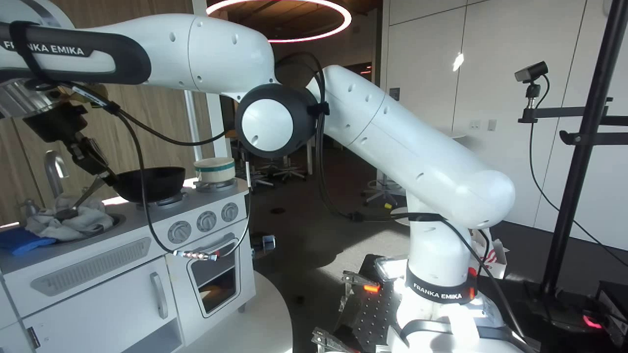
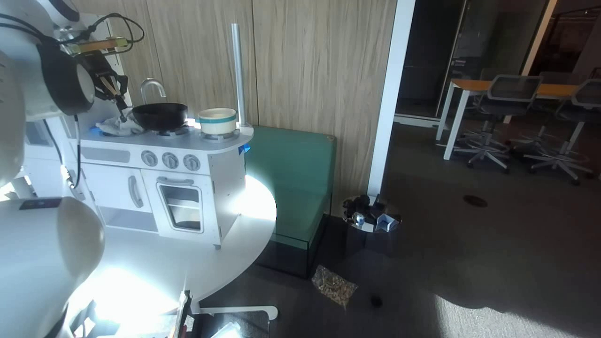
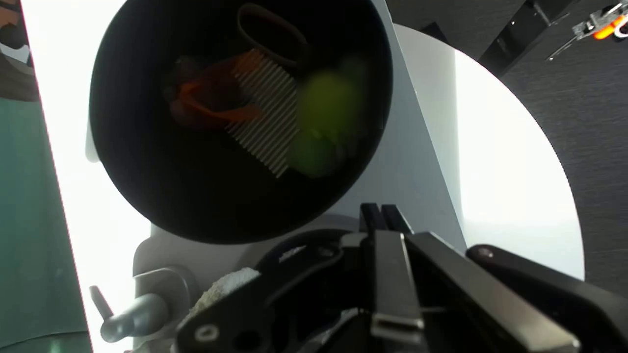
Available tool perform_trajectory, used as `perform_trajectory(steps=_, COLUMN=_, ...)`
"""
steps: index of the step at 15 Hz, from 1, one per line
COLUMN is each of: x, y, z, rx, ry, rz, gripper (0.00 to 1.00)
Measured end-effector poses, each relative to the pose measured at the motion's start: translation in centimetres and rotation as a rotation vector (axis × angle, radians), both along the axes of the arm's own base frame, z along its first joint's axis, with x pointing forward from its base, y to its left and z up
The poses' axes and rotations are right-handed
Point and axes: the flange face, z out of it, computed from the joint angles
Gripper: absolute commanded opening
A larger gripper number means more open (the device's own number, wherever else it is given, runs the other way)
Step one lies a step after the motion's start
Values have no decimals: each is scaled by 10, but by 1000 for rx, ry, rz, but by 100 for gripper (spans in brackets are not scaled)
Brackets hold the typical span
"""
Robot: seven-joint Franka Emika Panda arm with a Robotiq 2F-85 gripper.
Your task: Pick the silver serving spoon from the sink and mix the contents of the black bowl
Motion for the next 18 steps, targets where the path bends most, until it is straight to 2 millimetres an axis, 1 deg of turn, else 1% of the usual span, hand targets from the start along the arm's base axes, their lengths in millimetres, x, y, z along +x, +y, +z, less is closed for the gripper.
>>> perform_trajectory(steps=3, x=-1, y=7, z=-14, rx=-11, ry=25, rz=12, gripper=1)
perform_trajectory(steps=7, x=1, y=3, z=-33, rx=-28, ry=73, rz=3, gripper=1)
perform_trajectory(steps=8, x=2, y=2, z=-38, rx=-31, ry=84, rz=0, gripper=30)
perform_trajectory(steps=9, x=2, y=1, z=-41, rx=-34, ry=91, rz=-3, gripper=31)
perform_trajectory(steps=10, x=1, y=1, z=-42, rx=-35, ry=97, rz=-4, gripper=36)
perform_trajectory(steps=14, x=-4, y=9, z=-35, rx=-28, ry=89, rz=8, gripper=67)
perform_trajectory(steps=15, x=-5, y=11, z=-30, rx=-24, ry=84, rz=10, gripper=73)
perform_trajectory(steps=16, x=-7, y=11, z=-25, rx=-19, ry=77, rz=10, gripper=82)
perform_trajectory(steps=18, x=-8, y=9, z=-13, rx=-9, ry=63, rz=6, gripper=97)
